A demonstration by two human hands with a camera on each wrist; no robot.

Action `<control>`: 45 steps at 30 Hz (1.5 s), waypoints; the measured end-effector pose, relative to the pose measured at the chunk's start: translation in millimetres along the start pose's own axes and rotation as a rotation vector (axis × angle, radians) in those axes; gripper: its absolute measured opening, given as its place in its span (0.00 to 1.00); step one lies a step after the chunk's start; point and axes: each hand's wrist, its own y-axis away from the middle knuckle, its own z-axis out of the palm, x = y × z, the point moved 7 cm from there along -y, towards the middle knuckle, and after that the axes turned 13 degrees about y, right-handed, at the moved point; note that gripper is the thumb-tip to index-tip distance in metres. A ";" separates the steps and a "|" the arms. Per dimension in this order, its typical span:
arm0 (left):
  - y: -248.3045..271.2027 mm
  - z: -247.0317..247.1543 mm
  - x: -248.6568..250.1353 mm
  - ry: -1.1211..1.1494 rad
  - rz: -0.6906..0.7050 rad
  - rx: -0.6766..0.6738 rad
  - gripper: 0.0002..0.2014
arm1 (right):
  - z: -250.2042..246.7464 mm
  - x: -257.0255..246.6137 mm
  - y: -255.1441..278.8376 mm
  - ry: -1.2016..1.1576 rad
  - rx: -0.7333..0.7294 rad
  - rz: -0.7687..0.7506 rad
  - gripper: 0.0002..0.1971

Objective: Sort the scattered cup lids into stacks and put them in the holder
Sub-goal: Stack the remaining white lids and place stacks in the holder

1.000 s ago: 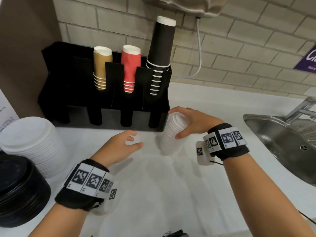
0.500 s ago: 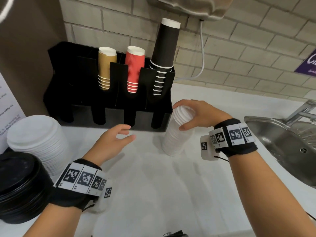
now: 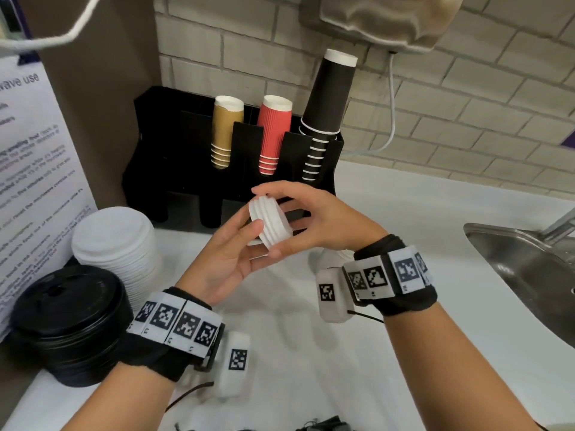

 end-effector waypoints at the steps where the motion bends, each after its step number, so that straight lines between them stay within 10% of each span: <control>1: 1.9 -2.6 1.7 0.009 -0.004 0.014 0.32 | 0.7 0.2 -0.7 -0.037 -0.001 0.009 0.39; 6: 10.0 -9.6 9.4 0.046 0.009 0.085 0.43 | 5.4 -5.0 -6.9 -0.076 0.068 0.019 0.34; 14: 19.0 -19.3 18.9 -0.083 -0.013 0.064 0.28 | 17.4 -10.0 -8.4 -0.065 0.088 -0.009 0.32; 23: 18.3 -25.8 22.0 -0.055 -0.007 0.066 0.46 | 24.5 -10.9 -17.7 -0.043 0.054 -0.022 0.35; 29: 10.4 -29.1 31.1 -0.006 0.045 0.136 0.30 | 19.9 -12.9 -37.0 0.009 0.117 -0.077 0.33; 34: 6.5 -43.2 50.1 0.030 0.162 0.349 0.41 | 6.9 -10.2 -75.6 -0.002 0.221 -0.112 0.31; 39: 16.6 -64.3 60.4 0.015 0.359 0.577 0.08 | 7.2 11.9 -137.7 0.254 0.304 0.027 0.34; 45: 28.2 -69.4 40.1 -0.039 0.387 0.654 0.07 | 48.1 27.3 -183.5 0.727 0.069 0.133 0.37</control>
